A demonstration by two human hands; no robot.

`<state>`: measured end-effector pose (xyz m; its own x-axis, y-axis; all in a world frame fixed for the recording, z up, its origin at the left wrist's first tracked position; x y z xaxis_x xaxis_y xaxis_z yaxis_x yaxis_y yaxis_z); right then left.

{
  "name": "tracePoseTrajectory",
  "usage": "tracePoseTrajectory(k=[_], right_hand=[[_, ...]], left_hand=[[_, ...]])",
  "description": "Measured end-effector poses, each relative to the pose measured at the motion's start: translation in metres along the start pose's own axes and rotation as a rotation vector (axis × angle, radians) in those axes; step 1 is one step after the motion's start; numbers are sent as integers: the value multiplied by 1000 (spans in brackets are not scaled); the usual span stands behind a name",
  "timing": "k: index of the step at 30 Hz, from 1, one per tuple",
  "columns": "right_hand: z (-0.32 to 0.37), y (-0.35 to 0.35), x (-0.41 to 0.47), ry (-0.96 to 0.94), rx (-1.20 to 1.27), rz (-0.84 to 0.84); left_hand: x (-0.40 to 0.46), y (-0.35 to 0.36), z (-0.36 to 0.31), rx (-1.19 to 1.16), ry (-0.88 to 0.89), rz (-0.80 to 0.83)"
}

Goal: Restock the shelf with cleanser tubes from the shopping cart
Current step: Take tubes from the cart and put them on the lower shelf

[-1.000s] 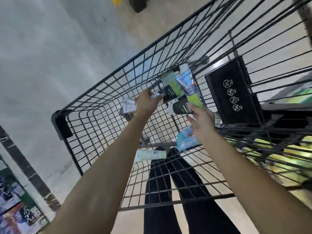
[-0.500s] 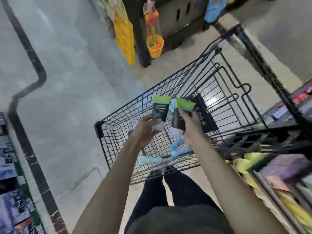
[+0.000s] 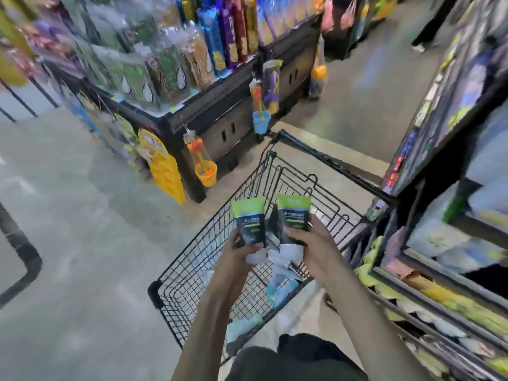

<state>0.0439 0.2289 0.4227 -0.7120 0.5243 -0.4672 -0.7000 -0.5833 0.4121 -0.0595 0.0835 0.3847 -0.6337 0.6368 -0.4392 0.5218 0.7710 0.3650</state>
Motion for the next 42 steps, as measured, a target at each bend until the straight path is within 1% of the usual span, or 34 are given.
tracePoseTrajectory(k=[5,9,11,15,21,24,28,31,42], right_hand=[[-1,-39,-63,-103,120,-127],[-2,-76,-129,-191,220,-251],[-6,-97,-162,-223,223,-302],[-18,-140,-223,-268,185,-459],[-21,-195,-298,-380,135,-602],[-24,-224,-331,-410,171,-627],[-30,-264,-368,-404,190,-687],[-34,-291,-398,-408,196,-692],[-46,-382,-493,-461,186,-708]], left_hand=[[-31,36,7,177,69,111],[-58,73,29,301,45,202],[-75,96,41,304,30,244],[-116,147,68,307,-26,396],[-166,207,109,379,-71,518],[-193,233,127,380,-97,559],[-225,270,155,439,-64,587],[-250,294,177,429,-63,586],[-335,371,259,450,-96,679]])
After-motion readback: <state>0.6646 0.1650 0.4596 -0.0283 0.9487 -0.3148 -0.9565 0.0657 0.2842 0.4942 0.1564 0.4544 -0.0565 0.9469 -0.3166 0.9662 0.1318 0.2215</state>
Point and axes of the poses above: each hand's wrist, its own x-axis towards the middle knuckle, its own y-axis out of the palm, z = x × y, the point moved 6 cm from there along x, towards the middle knuckle, and after that the axes turned 2 degrees about x, right-handed, at the moved point
